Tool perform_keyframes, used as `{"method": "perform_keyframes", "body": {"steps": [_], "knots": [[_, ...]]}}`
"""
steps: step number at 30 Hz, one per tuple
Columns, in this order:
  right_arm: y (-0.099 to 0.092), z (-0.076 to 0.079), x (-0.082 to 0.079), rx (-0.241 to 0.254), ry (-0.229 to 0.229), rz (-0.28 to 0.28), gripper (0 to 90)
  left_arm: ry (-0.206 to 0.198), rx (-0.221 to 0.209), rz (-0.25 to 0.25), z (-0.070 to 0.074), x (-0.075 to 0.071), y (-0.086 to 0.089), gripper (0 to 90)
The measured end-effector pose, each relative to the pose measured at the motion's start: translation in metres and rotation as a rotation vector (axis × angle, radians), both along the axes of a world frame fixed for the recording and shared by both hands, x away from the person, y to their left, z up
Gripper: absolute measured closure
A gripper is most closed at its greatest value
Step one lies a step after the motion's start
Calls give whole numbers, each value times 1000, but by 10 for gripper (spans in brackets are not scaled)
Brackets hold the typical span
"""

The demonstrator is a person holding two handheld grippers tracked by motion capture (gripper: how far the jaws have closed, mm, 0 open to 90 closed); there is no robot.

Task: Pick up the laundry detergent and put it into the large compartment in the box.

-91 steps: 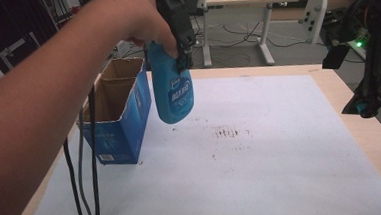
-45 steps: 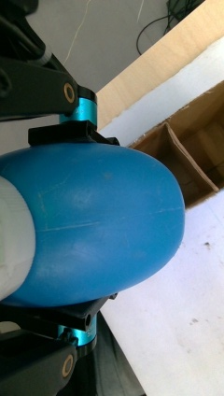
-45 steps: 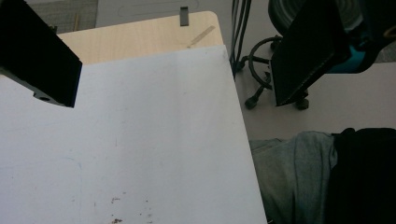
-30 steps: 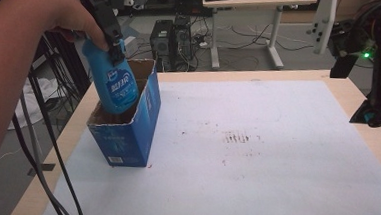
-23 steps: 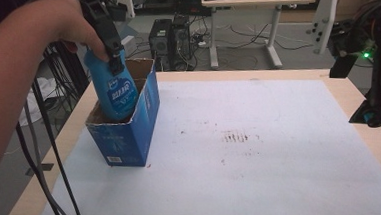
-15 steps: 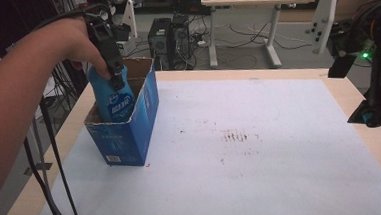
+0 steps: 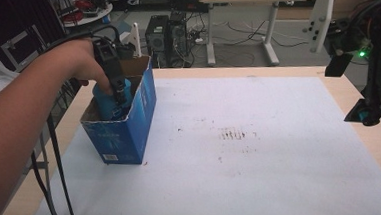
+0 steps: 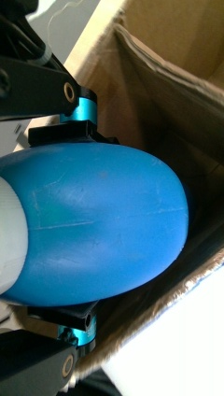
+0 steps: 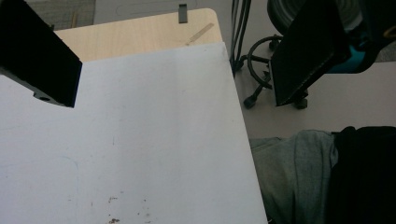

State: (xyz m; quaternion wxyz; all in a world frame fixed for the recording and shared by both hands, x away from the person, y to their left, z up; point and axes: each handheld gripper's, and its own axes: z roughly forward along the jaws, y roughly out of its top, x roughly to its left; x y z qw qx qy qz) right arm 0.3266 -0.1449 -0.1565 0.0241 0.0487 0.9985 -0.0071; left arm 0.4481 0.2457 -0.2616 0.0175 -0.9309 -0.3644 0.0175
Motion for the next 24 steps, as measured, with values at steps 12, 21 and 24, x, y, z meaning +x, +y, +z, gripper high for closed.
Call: {"method": "perform_keyframes", "body": {"steps": [12, 21, 24], "knots": [[2, -1, 2, -1, 1, 13, 14, 4, 18, -82, -22, -5, 1, 370], [6, -3, 2, -1, 5, 11, 14, -8, -4, -58, -28, -5, 6, 369], [6, -4, 2, -6, 6, 13, 14, -7, -7, -57, -28, -4, 6, 368]]}}
